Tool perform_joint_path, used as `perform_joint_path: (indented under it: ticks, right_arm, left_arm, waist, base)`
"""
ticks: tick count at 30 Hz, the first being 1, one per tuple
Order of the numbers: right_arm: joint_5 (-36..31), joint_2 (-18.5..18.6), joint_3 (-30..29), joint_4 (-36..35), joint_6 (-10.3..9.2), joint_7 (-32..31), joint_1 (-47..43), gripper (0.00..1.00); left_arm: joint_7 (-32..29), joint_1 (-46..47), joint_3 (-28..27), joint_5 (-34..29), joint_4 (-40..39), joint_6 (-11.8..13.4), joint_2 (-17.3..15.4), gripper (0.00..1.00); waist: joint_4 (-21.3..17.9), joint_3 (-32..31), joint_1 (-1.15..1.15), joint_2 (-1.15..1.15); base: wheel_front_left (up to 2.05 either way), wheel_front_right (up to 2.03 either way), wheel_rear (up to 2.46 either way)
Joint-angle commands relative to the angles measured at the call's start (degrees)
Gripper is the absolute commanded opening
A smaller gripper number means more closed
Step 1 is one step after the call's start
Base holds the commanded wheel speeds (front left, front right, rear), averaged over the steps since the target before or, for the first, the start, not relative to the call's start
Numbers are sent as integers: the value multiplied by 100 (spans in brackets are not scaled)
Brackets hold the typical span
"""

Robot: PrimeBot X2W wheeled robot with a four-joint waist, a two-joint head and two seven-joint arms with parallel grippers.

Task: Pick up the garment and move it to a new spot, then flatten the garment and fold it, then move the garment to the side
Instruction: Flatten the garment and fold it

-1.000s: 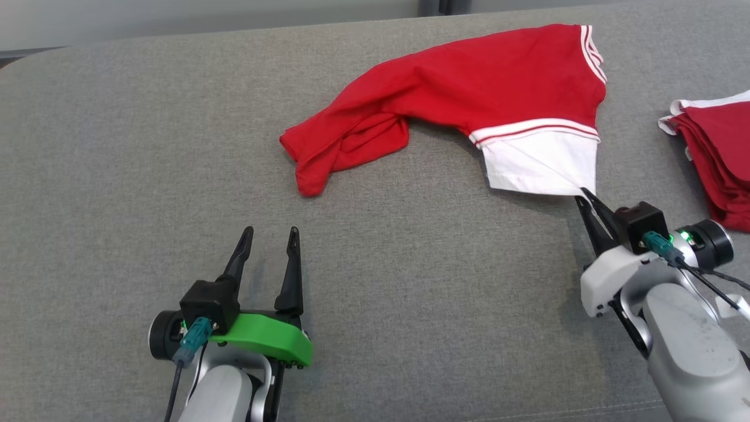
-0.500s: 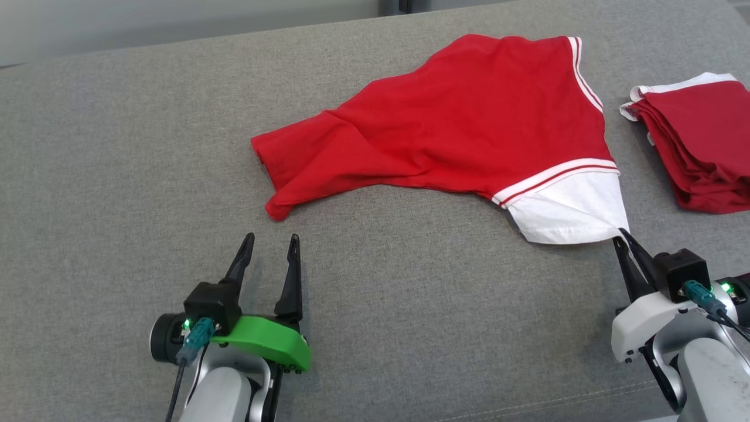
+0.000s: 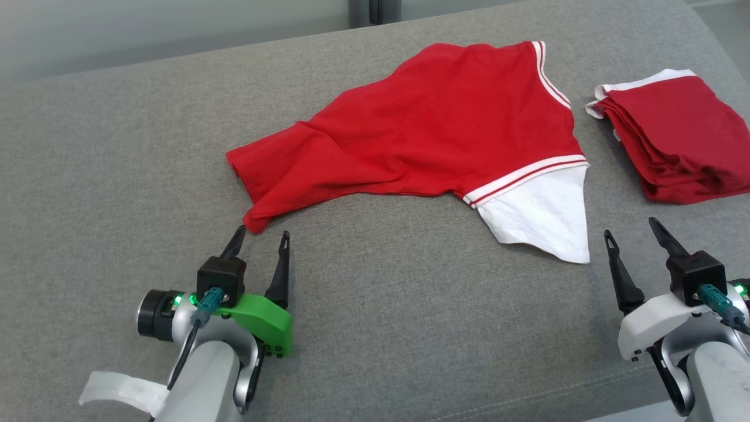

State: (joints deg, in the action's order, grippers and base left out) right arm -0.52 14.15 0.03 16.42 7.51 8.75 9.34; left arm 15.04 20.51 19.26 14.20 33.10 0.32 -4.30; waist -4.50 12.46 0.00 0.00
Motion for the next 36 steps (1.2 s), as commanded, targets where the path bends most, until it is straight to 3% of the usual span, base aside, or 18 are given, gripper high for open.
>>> perform_joint_path:
  ticks: [1, 10, 11, 13, 14, 15, 16, 24, 31, 36]
  right_arm:
    - [27, 6, -43, -116, -4, 51, -97, 100]
    - [45, -102, 16, -541, -4, 94, -150, 100]
    - [45, -108, 20, -572, -4, 96, -156, 100]
    - [46, -113, 26, -631, -4, 85, -168, 100]
    - [46, -113, 24, -652, -4, 77, -173, 100]
    - [45, -110, 19, -670, -4, 78, -176, 100]
    - [39, -105, 9, -693, -4, 82, -176, 100]
    - [0, -165, -60, -779, -4, 92, -214, 100]
    - [-22, -247, -99, -776, -4, 137, -260, 100]
    - [-23, -282, -81, -733, -4, 155, -289, 100]
  left_arm:
    - [14, 208, 49, -176, 202, 74, -141, 100]
    - [15, 884, 57, -394, 1367, 135, -442, 100]
    - [15, 936, 41, -386, 1460, 133, -456, 94]
    - [14, 1013, 23, -375, 1603, 119, -469, 45]
    - [14, 1054, 14, -362, 1653, 107, -461, 35]
    - [15, 1086, 13, -356, 1682, 95, -456, 9]
    - [15, 1114, 16, -357, 1715, 80, -452, 0]
    - [14, 1075, 217, -787, 1299, 287, -680, 0]
    - [14, 453, 580, -1543, 136, 731, -1356, 0]
    - [7, -197, 667, -1628, -273, 985, -1638, 0]
  waist:
    - [-139, -31, 0, 0]
    - [-405, 25, 0, 0]
    - [-418, 29, 0, 0]
    - [-437, 37, 0, 0]
    - [-443, 40, 0, 0]
    - [-444, 40, 0, 0]
    - [-441, 39, 0, 0]
    - [-316, 1, 0, 0]
    - [-116, -53, 0, 0]
    - [13, -93, 0, 0]
  base:
    - [0, 0, 0]
    - [0, 0, 0]
    - [0, 0, 0]
    - [0, 0, 0]
    - [0, 0, 0]
    - [0, 0, 0]
    - [0, 0, 0]
    - [0, 0, 0]
    - [0, 0, 0]
    - [0, 0, 0]
